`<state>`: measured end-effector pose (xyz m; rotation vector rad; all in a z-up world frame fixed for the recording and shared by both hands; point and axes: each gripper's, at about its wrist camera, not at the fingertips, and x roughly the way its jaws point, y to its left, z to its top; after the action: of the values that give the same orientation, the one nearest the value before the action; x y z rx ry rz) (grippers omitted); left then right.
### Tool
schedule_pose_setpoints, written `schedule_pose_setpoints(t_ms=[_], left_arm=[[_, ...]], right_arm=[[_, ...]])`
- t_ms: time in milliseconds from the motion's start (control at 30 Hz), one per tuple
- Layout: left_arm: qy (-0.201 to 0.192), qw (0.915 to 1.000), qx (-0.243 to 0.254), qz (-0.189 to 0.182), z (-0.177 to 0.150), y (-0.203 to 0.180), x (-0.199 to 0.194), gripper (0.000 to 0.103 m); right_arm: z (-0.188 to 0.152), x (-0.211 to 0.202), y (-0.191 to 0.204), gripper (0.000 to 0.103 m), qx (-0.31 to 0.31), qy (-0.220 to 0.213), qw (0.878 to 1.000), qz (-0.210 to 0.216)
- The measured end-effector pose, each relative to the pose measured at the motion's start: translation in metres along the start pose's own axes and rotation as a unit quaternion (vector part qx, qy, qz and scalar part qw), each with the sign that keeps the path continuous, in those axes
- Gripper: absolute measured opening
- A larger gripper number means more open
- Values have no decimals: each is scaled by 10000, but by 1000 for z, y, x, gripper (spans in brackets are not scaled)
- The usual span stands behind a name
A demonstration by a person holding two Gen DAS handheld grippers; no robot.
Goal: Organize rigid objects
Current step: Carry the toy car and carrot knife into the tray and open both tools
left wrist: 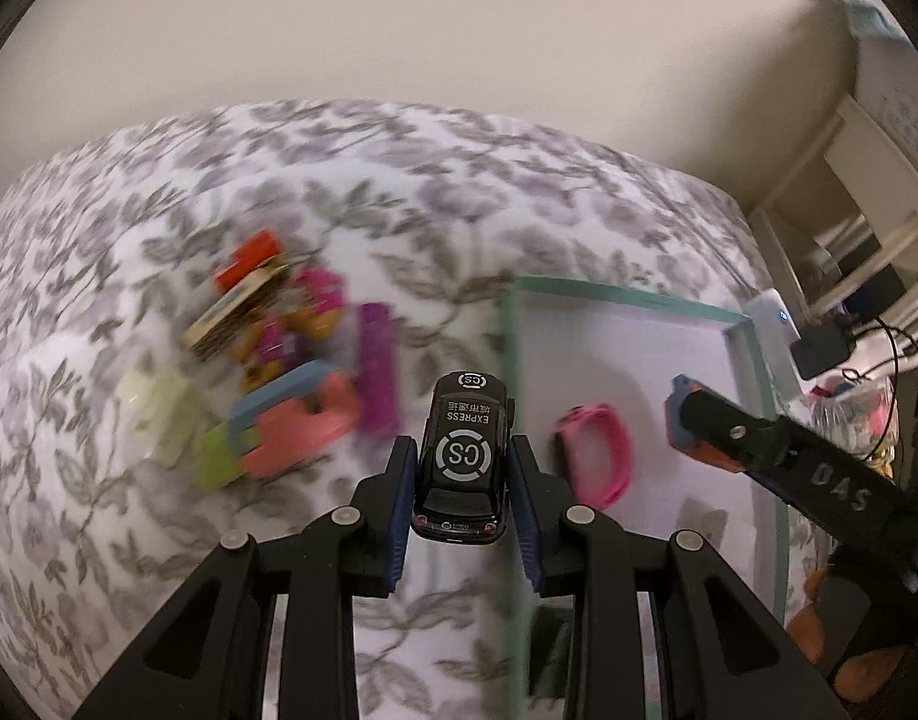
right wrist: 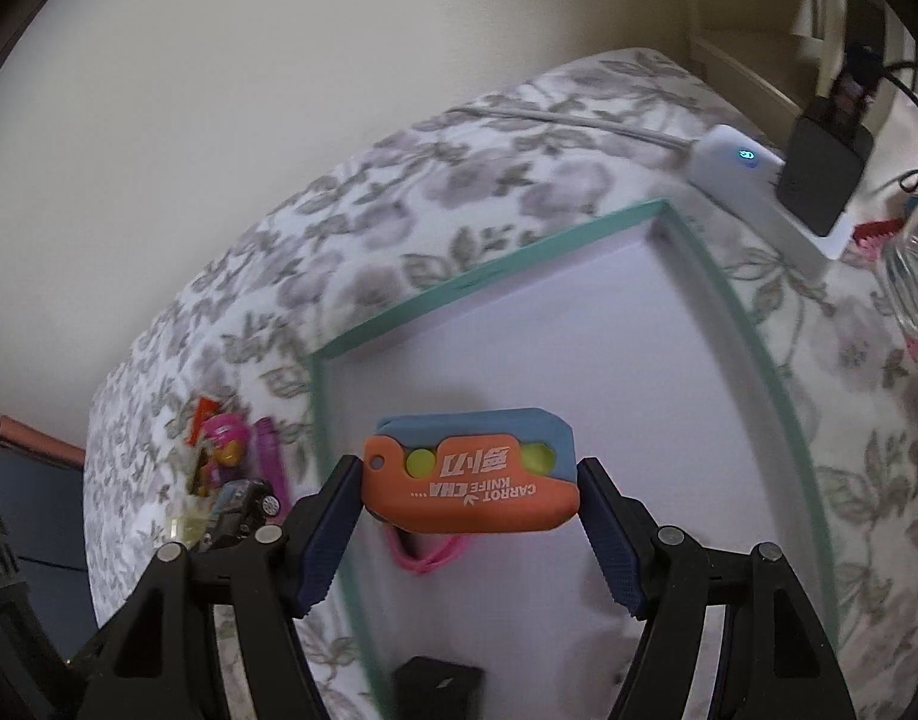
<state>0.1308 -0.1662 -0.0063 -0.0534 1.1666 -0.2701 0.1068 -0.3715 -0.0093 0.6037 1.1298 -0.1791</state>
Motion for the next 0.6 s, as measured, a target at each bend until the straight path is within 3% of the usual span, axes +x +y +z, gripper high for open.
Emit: schedule_pose_setpoints(t_ms=[233, 600], left_arm=[[8, 9991, 407, -67, 7, -42, 15, 32], [56, 9979, 642, 20, 11, -66, 38, 32]], right_arm=[[8, 6, -25, 74, 123, 8, 9997, -201], [13, 14, -37, 74, 116, 34, 9992, -373]])
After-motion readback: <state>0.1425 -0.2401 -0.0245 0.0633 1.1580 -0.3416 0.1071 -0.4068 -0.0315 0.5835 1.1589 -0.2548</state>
